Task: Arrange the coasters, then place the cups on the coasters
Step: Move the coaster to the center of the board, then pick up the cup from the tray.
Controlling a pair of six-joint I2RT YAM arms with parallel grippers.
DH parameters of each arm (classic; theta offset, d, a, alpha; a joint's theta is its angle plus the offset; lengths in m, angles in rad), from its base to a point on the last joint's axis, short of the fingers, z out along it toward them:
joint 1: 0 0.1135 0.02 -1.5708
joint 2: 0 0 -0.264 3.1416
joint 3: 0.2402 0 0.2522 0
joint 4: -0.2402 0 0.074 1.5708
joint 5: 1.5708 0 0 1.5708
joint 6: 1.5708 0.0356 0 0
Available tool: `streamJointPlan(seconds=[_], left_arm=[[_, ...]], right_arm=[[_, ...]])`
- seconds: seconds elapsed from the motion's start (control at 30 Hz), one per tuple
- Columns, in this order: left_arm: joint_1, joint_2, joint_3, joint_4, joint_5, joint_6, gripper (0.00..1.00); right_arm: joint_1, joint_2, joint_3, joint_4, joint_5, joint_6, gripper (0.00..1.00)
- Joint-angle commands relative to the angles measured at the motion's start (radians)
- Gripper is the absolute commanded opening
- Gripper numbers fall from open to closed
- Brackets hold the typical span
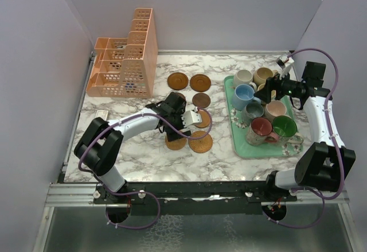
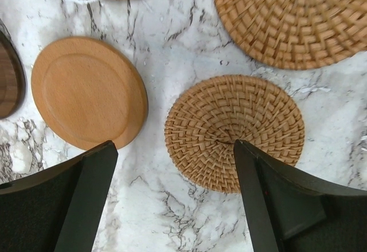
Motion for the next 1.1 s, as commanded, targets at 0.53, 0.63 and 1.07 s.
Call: streamJointPlan(seconds=[0.53,0.63,1.07], left_arm=[[0.034,-0.145,0.124,-0.006,0.147,-0.063,0.99],[0.035,-0.141,0.124,-0.005,0.153,-0.072,0.99],[0.036,-0.119,0.109,0.002,0.142,-0.072,0.99]], right_arm=[[0.017,-0.05,0.019,-0.556,0.252,-0.603,0.52],[0.022,-0.046,0.007,-0.58,0.261,-0.65,0.5],[0.105,-0.031,-0.071,-0.497,0.298,-0.604,0.44]])
